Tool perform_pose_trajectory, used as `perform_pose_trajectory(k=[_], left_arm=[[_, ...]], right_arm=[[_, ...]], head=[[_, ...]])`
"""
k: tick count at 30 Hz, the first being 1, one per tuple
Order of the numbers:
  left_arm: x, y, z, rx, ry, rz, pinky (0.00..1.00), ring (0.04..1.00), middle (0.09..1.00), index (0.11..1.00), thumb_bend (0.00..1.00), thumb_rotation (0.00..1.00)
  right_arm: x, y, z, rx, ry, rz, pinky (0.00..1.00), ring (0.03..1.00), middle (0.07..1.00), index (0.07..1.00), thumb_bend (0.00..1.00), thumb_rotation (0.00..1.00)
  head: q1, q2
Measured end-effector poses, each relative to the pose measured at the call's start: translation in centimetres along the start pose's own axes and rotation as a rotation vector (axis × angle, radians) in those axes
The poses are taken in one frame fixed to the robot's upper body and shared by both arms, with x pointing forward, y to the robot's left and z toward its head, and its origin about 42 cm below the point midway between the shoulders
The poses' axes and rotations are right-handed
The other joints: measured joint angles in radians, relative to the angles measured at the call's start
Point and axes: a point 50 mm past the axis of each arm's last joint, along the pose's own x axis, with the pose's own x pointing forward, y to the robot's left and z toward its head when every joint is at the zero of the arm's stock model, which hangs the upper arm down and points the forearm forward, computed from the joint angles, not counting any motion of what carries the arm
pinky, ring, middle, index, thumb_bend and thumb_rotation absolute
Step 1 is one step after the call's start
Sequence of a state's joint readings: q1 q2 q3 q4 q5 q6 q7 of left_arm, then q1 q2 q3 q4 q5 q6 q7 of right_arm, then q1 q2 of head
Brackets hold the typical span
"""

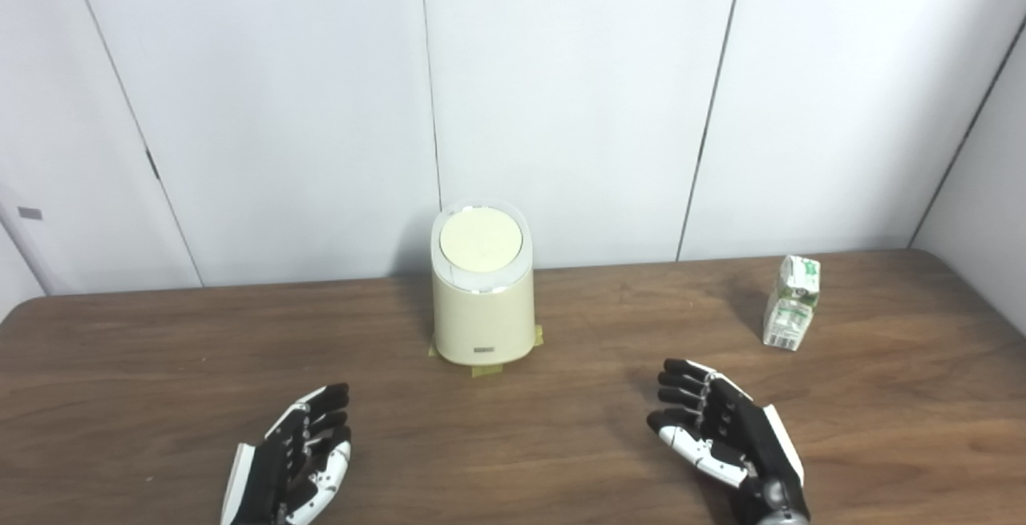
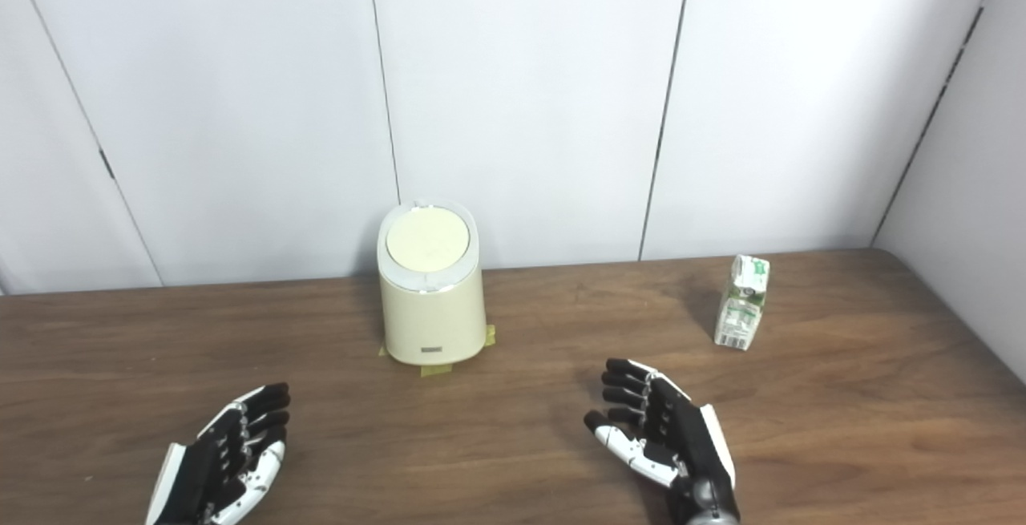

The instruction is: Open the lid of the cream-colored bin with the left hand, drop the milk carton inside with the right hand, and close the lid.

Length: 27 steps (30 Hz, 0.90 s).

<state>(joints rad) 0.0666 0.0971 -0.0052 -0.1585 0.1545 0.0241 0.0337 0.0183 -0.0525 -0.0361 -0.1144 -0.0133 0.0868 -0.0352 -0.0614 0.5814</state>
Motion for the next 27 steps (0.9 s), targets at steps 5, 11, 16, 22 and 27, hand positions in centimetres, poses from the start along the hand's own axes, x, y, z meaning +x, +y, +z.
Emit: perform_pose_trajectory(k=[5, 11, 16, 22, 27], left_arm=[[0.0, 0.0, 0.0, 0.0, 0.0, 0.0, 0.7, 0.786, 0.808, 0.784, 0.18, 0.21], [0.0, 0.0, 0.0, 0.0, 0.0, 0.0, 0.69, 0.78, 0.803, 0.78, 0.18, 0.21], [0.0, 0.0, 0.0, -0.003, 0.0, -0.001, 0.7, 0.794, 0.814, 0.788, 0.18, 0.21], [0.1, 0.2, 0.0, -0.066, 0.016, -0.001, 0.77, 0.83, 0.841, 0.815, 0.21, 0.35], [0.8, 0.8, 1.4, -0.132, 0.043, 0.012, 0.8, 0.857, 0.873, 0.859, 0.32, 0.5]], right_arm=[[0.0, 0.0, 0.0, -0.002, -0.004, 0.0, 0.66, 0.718, 0.724, 0.71, 0.29, 0.07], [0.0, 0.0, 0.0, -0.002, -0.006, 0.0, 0.66, 0.714, 0.72, 0.704, 0.29, 0.06], [0.0, 0.0, -0.1, -0.005, -0.006, 0.0, 0.66, 0.721, 0.728, 0.713, 0.29, 0.09], [0.0, 0.0, -0.1, -0.003, -0.005, 0.0, 0.66, 0.719, 0.724, 0.709, 0.29, 0.07], [0.0, -0.1, -0.1, -0.003, -0.005, -0.003, 0.67, 0.718, 0.725, 0.709, 0.29, 0.05]], head=[[0.0, 0.0], [0.002, 0.003], [-0.005, 0.002], [0.002, 0.002], [0.0, 0.0]])
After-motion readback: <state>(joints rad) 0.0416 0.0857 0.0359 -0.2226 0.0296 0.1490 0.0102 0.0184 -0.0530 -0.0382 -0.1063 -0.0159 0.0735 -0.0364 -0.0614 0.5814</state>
